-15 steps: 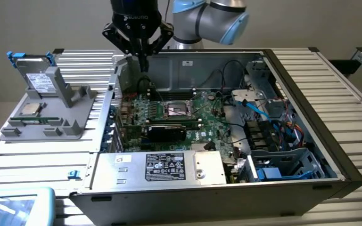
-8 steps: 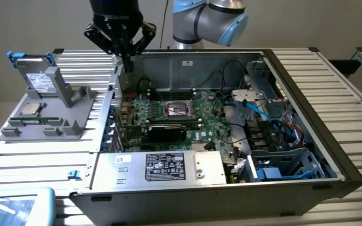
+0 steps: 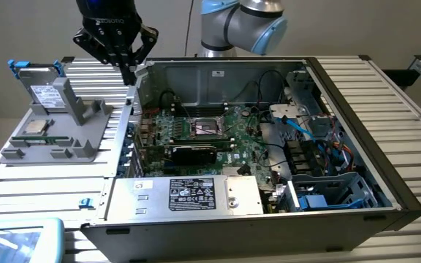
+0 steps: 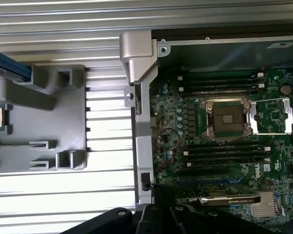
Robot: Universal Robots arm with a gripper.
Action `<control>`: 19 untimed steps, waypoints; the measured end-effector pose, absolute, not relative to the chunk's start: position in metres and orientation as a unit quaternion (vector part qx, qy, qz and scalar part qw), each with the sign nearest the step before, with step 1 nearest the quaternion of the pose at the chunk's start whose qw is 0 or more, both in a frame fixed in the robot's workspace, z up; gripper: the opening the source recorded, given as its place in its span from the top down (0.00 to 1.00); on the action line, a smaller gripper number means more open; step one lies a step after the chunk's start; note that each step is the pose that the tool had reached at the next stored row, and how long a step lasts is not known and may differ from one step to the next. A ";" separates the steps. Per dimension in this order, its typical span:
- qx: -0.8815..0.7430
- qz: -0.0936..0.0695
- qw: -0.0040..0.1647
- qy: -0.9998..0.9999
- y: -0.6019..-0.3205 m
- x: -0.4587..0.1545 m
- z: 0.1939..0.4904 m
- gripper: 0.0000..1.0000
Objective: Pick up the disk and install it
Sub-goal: 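Reach for the disk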
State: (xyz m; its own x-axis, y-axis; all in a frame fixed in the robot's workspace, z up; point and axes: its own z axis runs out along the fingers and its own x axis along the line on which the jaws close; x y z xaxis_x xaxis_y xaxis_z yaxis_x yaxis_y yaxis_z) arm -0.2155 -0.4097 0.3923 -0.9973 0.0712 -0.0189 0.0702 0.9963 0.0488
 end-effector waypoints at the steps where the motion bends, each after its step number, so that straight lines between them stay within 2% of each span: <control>1: 0.035 0.024 0.010 0.999 -0.410 -0.220 0.392 0.89; 19: 0.036 0.024 0.002 0.999 -0.388 -0.285 0.391 0.89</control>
